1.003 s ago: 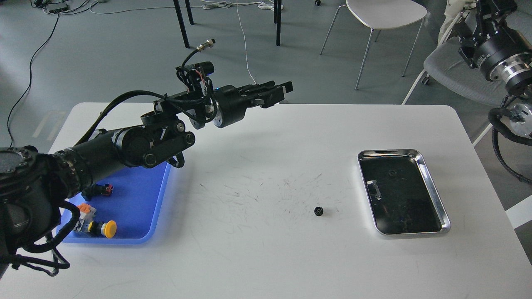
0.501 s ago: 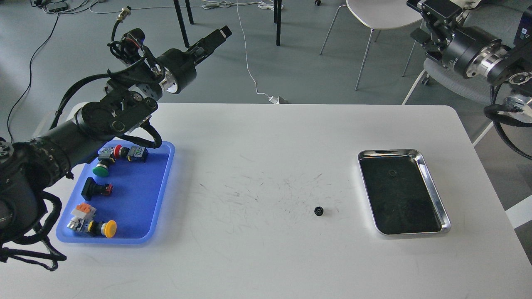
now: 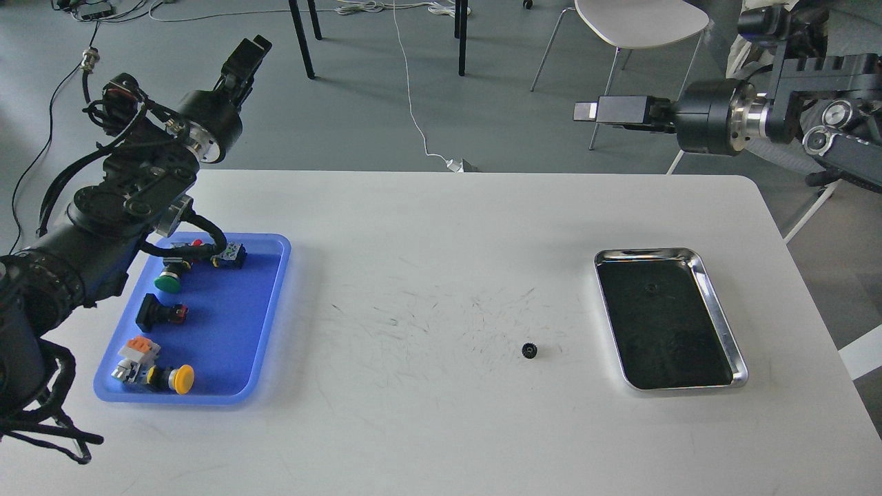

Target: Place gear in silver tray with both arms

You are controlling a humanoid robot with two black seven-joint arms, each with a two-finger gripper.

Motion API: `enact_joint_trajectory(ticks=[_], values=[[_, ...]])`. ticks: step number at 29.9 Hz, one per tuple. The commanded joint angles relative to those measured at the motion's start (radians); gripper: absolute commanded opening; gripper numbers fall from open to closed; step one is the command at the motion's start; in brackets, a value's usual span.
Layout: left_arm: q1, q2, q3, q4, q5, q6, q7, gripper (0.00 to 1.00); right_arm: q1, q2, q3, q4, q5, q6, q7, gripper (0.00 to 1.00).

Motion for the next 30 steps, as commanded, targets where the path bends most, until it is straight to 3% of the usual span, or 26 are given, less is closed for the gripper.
enact_joint_trajectory(ticks=[1, 5, 18, 30], values=[[0.020, 0.002, -0.022, 0.029, -0.025, -0.015, 0.000, 0.97, 0.016, 0.024, 0.001, 0.015, -0.128, 0.019, 0.000, 0.94], [0.046, 0.008, -0.066, 0.042, -0.063, -0.076, 0.000, 0.97, 0.039, 0.044, 0.001, 0.057, -0.235, 0.029, 0.000, 0.94], [0.070, 0.039, -0.074, 0.058, -0.070, -0.082, 0.000, 0.97, 0.024, 0.087, -0.045, 0.303, -0.551, 0.029, 0.000, 0.94], [0.092, 0.045, -0.076, 0.059, -0.071, -0.079, 0.000, 0.97, 0.019, 0.196, -0.155, 0.305, -0.664, 0.026, 0.000, 0.93]])
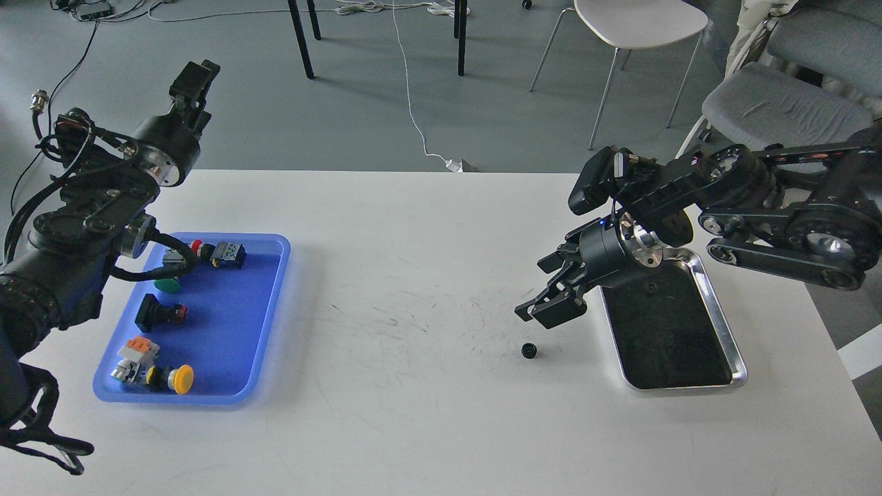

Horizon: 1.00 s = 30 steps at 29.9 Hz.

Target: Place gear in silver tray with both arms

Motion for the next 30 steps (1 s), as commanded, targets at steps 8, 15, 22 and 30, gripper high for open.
enact_joint_trajectory(ticks=[8, 15, 22, 30], values=[[0.038, -0.003, -0.016, 0.018, -0.026, -0.001, 0.000, 0.97, -0.011, 0.091, -0.077, -0.015, -0.072, -0.003, 0.000, 0.92], [0.043, -0.003, -0.036, 0.018, -0.037, -0.001, 0.000, 0.97, -0.025, 0.105, -0.106, -0.053, -0.120, -0.008, 0.000, 0.91], [0.043, -0.003, -0.051, 0.018, -0.039, -0.002, 0.000, 0.97, -0.067, 0.146, -0.114, -0.121, -0.125, -0.009, 0.000, 0.87], [0.046, -0.002, -0.059, 0.018, -0.039, -0.002, 0.000, 0.97, -0.091, 0.242, -0.115, -0.165, -0.125, -0.009, 0.000, 0.84]])
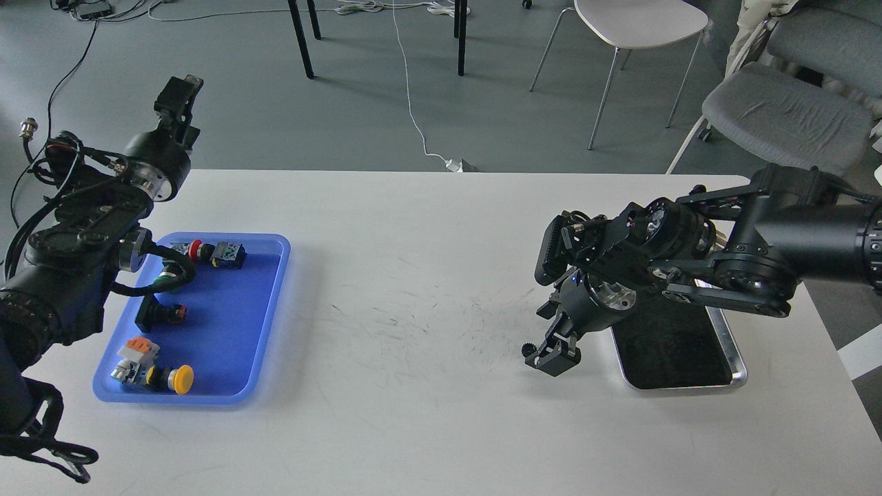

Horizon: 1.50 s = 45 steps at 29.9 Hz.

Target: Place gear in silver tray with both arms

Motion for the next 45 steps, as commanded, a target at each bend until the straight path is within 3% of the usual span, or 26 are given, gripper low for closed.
enact_joint_trajectory(ticks=[1, 27, 45], values=[[0.004, 0.001, -0.002, 0.000, 0.000, 0.000, 0.000, 0.97, -0.011, 0.041, -0.002, -0.023, 0.000, 0.000, 0.000, 0.81], [0.017, 0.001, -0.010, 0.000, -0.014, 0.001, 0.000, 0.97, -0.020, 0.067, -0.056, -0.066, 0.000, 0.000, 0.000, 0.52], [0.017, 0.001, -0.008, 0.000, -0.018, 0.001, 0.000, 0.97, -0.011, 0.097, -0.057, -0.077, -0.001, 0.003, 0.000, 0.45]])
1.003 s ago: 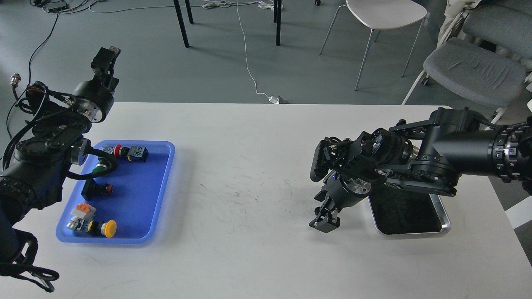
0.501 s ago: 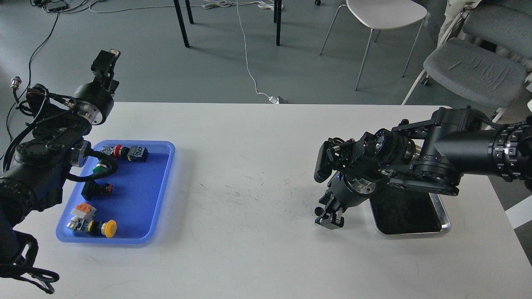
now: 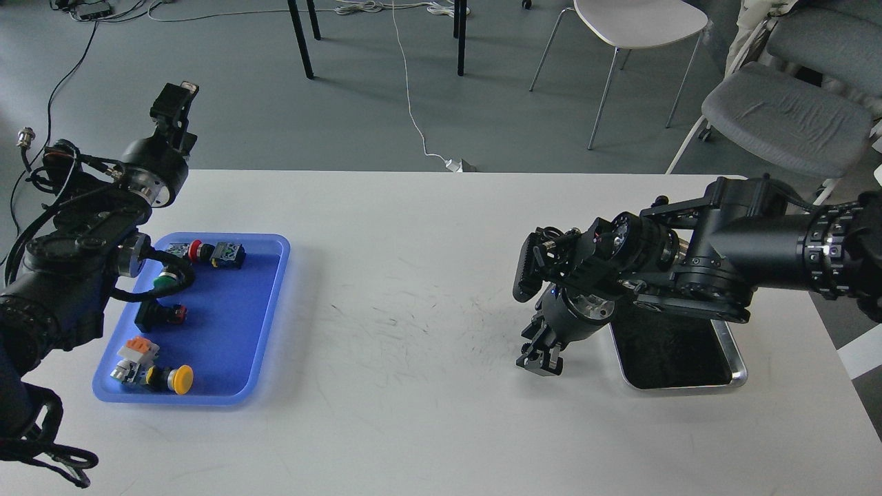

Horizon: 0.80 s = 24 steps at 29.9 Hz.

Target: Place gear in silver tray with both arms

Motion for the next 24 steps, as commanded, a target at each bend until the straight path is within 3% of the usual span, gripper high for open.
enact_joint_trajectory(ticks=[1, 16, 24], values=[[0.000, 0.001, 0.000, 0.000, 0.002, 0.000, 0.000, 0.97, 0.005, -0.001, -0.003, 0.003, 0.000, 0.004, 0.000, 0.43], [0.000, -0.002, 0.000, 0.000, 0.000, 0.000, 0.000, 0.97, 0.019, -0.001, -0.029, 0.006, -0.003, 0.005, 0.000, 0.35], [0.006, 0.001, 0.000, 0.000, 0.000, 0.000, 0.000, 0.97, 0.014, 0.000, -0.029, 0.006, -0.003, 0.005, 0.000, 0.23]])
